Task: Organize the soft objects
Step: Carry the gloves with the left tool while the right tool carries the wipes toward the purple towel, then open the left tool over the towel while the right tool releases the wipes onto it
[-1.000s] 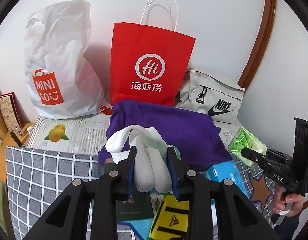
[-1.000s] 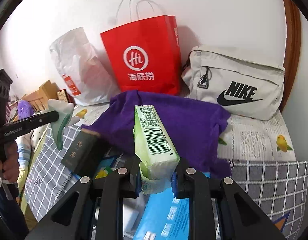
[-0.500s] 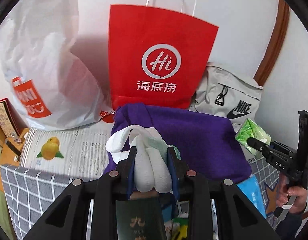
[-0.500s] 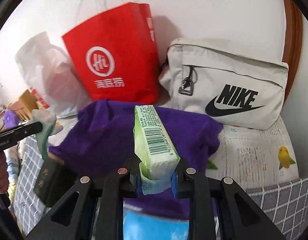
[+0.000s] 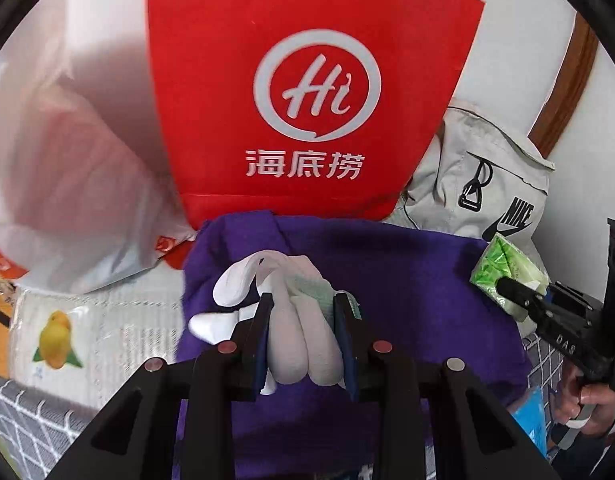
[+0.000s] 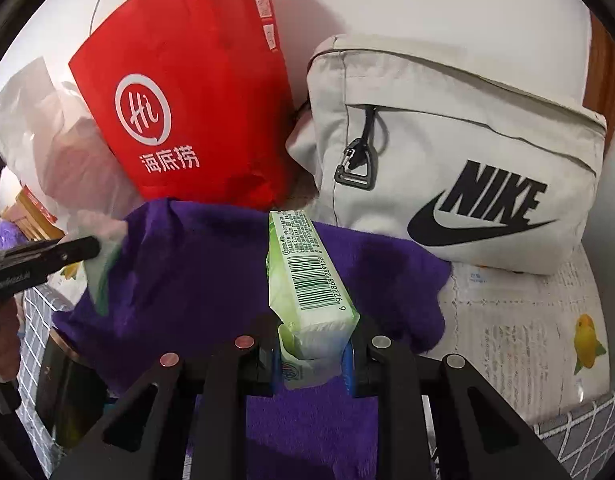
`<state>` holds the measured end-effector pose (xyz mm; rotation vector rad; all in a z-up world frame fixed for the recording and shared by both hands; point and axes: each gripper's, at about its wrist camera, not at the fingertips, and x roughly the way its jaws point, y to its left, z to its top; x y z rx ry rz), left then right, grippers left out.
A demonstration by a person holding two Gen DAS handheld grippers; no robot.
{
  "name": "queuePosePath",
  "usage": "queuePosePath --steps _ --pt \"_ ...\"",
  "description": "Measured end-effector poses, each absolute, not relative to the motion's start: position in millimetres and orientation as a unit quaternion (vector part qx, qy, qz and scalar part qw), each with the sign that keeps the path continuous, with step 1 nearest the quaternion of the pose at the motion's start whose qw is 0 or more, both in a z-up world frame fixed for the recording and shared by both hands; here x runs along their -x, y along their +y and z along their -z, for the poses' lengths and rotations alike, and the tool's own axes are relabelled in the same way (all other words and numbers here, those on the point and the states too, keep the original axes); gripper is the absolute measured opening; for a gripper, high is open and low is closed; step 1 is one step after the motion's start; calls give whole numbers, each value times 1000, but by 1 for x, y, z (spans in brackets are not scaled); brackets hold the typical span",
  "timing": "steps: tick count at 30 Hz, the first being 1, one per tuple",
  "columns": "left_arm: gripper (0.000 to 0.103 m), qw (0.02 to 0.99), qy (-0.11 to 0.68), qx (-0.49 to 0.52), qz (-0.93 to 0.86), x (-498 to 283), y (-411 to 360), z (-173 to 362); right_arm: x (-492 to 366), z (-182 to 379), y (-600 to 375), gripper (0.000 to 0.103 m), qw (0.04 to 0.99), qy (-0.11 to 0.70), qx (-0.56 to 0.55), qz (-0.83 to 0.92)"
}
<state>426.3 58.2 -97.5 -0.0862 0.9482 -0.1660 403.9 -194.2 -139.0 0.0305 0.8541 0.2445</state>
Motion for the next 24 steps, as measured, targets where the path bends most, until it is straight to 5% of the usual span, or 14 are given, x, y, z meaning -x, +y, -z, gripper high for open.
queuePosePath --steps 21,24 --pt "30 864 500 5 63 -475 32 138 -432 166 -196 24 885 455 0 -100" --pt "36 862 504 -4 60 -476 31 139 -434 166 -199 25 880 463 -4 -103"
